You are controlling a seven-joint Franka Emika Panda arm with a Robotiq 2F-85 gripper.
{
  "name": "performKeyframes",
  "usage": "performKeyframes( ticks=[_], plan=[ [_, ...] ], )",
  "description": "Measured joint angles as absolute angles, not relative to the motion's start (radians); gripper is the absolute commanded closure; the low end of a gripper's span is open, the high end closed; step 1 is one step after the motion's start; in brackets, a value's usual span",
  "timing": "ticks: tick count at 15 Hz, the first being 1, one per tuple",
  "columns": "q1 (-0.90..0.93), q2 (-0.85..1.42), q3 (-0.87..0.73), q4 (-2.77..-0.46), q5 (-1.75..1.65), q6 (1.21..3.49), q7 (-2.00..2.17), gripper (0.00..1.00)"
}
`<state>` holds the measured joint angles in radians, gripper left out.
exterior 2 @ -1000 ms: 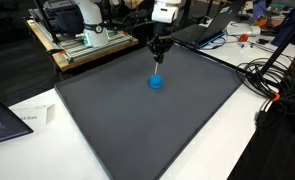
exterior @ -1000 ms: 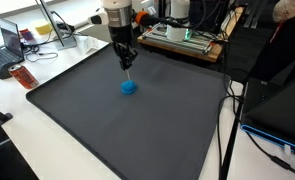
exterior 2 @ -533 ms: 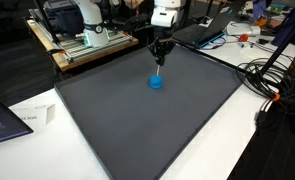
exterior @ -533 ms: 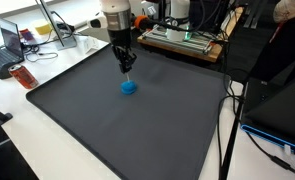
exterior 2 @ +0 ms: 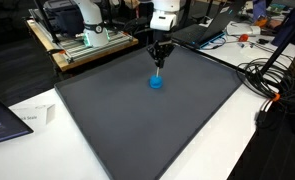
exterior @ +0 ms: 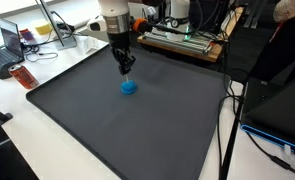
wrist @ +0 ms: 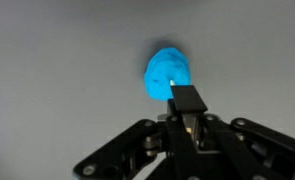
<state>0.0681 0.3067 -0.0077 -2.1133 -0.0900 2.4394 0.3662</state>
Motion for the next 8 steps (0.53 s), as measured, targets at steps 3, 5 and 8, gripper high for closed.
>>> performKeyframes(
  ticks=[3,5,8],
  plan=[
    [0.068,0.323,-0.008,-2.106,-0.09,2.439,0.366,0.97],
    [0.069,0.336,-0.008,-2.098,-0.09,2.439,0.366,0.97],
    [0.07,0.361,-0.008,-2.083,-0.09,2.439,0.366,0.97]
  ],
)
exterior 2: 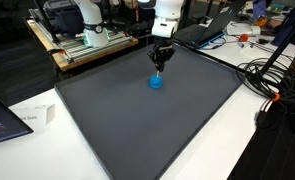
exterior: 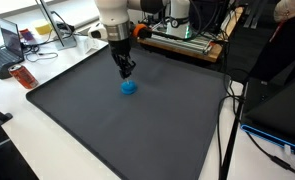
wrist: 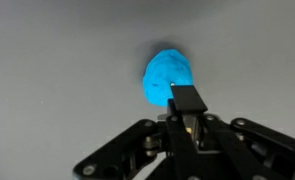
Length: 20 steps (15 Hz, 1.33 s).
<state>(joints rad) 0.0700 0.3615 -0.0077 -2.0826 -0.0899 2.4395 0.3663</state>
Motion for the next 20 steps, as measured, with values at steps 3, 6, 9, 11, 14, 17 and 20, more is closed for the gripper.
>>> performKeyframes(
  ticks=[3,6,9,11,14,17,20],
  plan=[
    [0.071,0.386,-0.008,-2.071,-0.09,2.44,0.369,0.97],
    [0.071,0.407,-0.009,-2.06,-0.09,2.44,0.37,0.97],
    [0.071,0.41,-0.01,-2.056,-0.085,2.44,0.37,0.97],
    [0.071,0.411,-0.011,-2.056,-0.081,2.44,0.37,0.97],
    [0.071,0.41,-0.012,-2.055,-0.077,2.439,0.37,0.97],
    [0.071,0.408,-0.014,-2.056,-0.077,2.432,0.378,0.97],
    [0.072,0.405,-0.014,-2.056,-0.077,2.427,0.386,0.97]
  ],
)
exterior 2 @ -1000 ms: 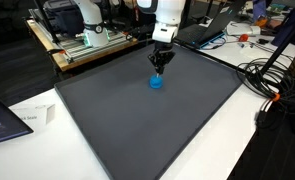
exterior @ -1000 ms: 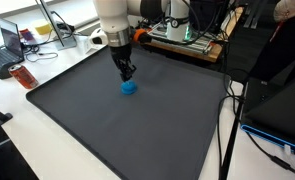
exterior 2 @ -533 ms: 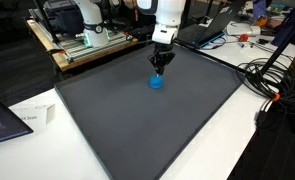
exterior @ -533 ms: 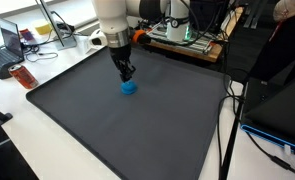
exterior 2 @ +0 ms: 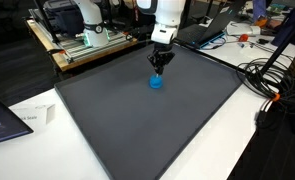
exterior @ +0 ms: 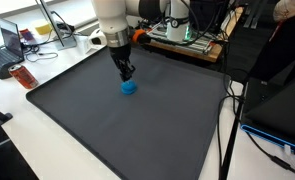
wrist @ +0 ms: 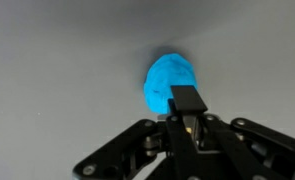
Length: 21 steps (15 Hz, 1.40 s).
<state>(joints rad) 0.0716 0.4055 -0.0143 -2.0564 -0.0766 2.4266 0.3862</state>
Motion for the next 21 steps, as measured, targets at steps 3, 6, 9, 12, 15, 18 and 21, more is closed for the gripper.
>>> performKeyframes(
  ticks=[3,6,9,12,15,18,21],
  plan=[
    [0.073,0.403,-0.014,-2.056,-0.077,2.425,0.389,0.97],
    [0.074,0.399,-0.014,-2.056,-0.077,2.421,0.39,0.97],
    [0.075,0.38,-0.014,-2.056,-0.077,2.408,0.39,0.97],
    [0.078,0.336,-0.014,-2.055,-0.077,2.377,0.392,0.97],
    [0.081,0.297,-0.014,-2.051,-0.077,2.339,0.394,0.97],
    [0.082,0.274,-0.014,-2.045,-0.077,2.301,0.394,0.97],
    [0.082,0.26,-0.014,-2.038,-0.077,2.282,0.394,0.97]
  ],
)
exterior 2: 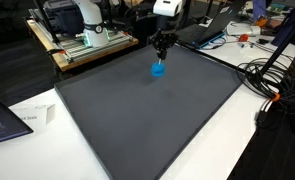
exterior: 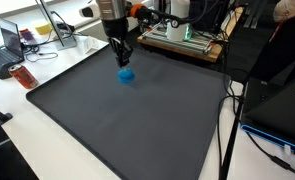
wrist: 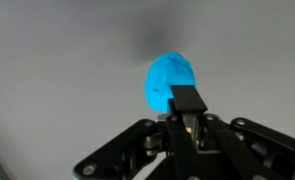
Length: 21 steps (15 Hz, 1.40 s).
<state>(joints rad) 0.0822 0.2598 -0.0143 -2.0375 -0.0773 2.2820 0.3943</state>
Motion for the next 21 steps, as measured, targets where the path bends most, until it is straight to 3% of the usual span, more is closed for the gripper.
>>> performKeyframes(
  ticks=[21],
  plan=[
    [0.057,0.18,-0.002,-2.025,0.006,2.231,0.24,0.97]
  ],
)
